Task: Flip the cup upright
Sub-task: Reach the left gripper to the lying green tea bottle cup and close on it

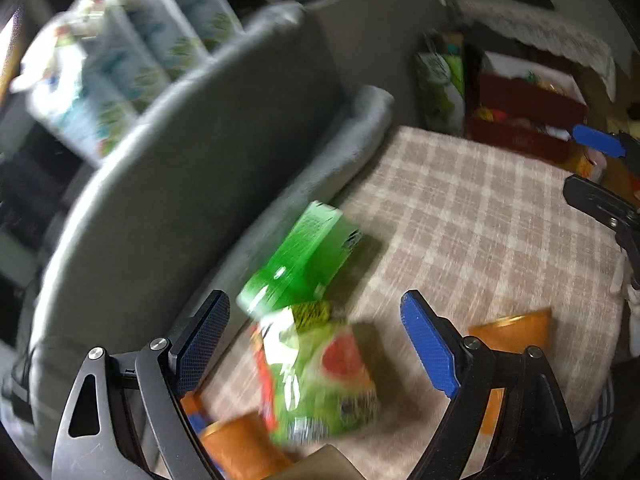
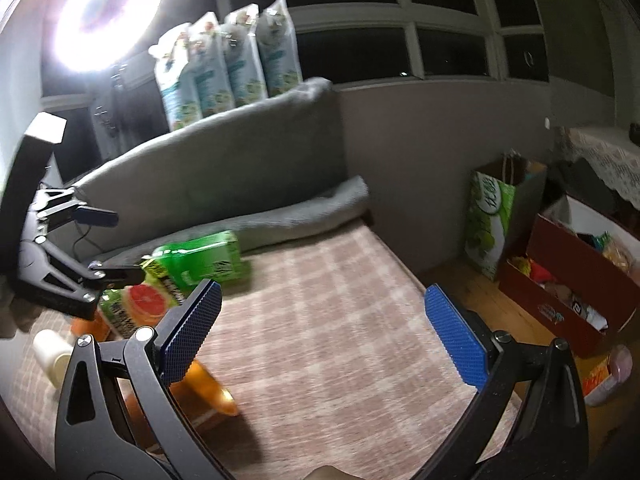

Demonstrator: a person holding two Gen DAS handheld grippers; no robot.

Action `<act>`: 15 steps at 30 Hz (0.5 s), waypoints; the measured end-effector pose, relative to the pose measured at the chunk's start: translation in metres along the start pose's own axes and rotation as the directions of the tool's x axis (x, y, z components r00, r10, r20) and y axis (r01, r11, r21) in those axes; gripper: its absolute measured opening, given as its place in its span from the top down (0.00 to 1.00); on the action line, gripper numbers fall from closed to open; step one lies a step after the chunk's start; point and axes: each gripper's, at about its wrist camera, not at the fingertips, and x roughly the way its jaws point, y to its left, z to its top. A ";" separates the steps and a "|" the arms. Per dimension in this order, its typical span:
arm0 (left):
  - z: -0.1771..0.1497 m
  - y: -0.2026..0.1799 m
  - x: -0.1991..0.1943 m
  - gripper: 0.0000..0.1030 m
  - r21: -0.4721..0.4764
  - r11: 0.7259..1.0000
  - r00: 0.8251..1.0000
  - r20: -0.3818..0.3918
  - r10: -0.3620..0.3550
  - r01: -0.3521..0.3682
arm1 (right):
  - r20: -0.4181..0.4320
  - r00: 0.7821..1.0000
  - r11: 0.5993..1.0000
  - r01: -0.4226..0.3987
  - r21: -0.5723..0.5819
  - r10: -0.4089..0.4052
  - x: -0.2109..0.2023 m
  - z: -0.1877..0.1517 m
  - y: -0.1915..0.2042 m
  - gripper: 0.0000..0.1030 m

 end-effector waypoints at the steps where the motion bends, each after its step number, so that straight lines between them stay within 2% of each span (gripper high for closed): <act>1: 0.007 0.001 0.007 0.15 0.011 1.000 1.000 -0.014 -0.009 0.010 | -0.003 1.000 1.000 0.003 0.008 -0.003 0.002 0.000 -0.003 0.00; 6: 0.033 0.012 0.047 0.15 0.048 0.999 0.995 -0.095 -0.001 0.006 | -0.016 1.000 0.999 0.012 0.031 -0.011 0.011 0.002 -0.016 0.00; 12: 0.038 0.023 0.079 0.15 0.094 0.995 0.981 -0.194 -0.016 0.035 | -0.015 1.000 0.999 0.009 0.041 -0.009 0.018 0.005 -0.021 0.00; 15: 0.039 0.026 0.085 0.15 0.110 0.992 0.975 -0.219 -0.036 0.061 | -0.022 1.000 0.999 0.000 0.050 0.001 0.023 0.005 -0.023 0.00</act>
